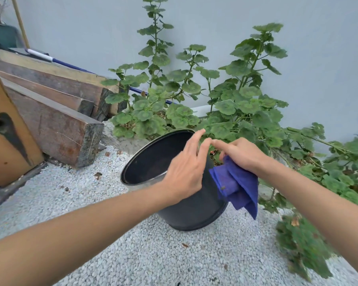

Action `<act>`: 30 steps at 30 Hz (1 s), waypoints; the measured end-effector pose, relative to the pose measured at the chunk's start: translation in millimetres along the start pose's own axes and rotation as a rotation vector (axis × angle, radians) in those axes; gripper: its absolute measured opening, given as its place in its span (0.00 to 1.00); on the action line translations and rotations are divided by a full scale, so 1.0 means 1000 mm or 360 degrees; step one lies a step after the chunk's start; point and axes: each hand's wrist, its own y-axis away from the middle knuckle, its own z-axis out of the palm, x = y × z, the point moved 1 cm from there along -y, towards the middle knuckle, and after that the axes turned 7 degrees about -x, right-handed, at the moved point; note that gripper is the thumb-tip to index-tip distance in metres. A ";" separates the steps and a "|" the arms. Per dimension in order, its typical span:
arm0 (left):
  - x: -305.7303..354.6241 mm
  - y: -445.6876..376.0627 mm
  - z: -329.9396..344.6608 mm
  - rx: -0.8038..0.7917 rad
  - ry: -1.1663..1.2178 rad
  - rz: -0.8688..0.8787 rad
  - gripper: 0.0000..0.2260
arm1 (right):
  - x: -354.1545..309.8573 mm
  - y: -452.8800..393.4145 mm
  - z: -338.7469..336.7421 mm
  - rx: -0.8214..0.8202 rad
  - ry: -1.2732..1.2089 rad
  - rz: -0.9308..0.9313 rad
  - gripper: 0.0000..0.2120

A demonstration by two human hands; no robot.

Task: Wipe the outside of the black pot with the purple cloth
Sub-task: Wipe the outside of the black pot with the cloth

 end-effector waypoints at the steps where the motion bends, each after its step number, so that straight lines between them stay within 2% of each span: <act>1: 0.004 0.001 0.001 0.0010 0.0099 -0.0022 0.38 | -0.005 -0.002 -0.001 0.0000 0.0028 0.0011 0.34; 3: 0.007 0.003 0.004 0.0041 0.0309 -0.0073 0.39 | -0.013 -0.004 0.001 0.0011 0.0066 0.0033 0.38; 5: 0.006 0.009 0.010 -0.0018 0.0441 -0.0156 0.41 | -0.018 -0.007 0.005 0.0020 0.0116 0.0040 0.37; 8: -0.001 0.020 0.018 -0.0172 0.0332 -0.0250 0.46 | -0.018 -0.007 0.011 0.0062 0.0292 0.0075 0.30; 11: -0.010 0.028 0.023 -0.0204 0.0171 -0.0206 0.46 | -0.009 -0.008 0.014 0.0149 0.0443 0.0081 0.21; 15: -0.047 0.032 0.003 -0.0104 0.0341 -0.0353 0.37 | -0.001 -0.007 0.013 0.0158 0.0522 0.0096 0.19; 18: -0.084 0.034 -0.008 -0.0002 -0.0021 -0.0633 0.28 | 0.007 -0.006 0.011 0.0132 0.0530 0.0117 0.18; 21: -0.102 0.040 -0.007 -0.0286 -0.0163 -0.1044 0.19 | 0.011 -0.003 0.011 0.0124 0.0555 0.0144 0.16; 24: -0.101 0.042 -0.006 -0.0508 -0.0076 -0.1230 0.08 | 0.013 0.000 0.011 0.0127 0.0587 0.0158 0.16; 30: -0.098 0.036 -0.011 -0.0464 0.0087 -0.1280 0.06 | 0.018 0.000 0.010 0.0143 0.0656 0.0167 0.15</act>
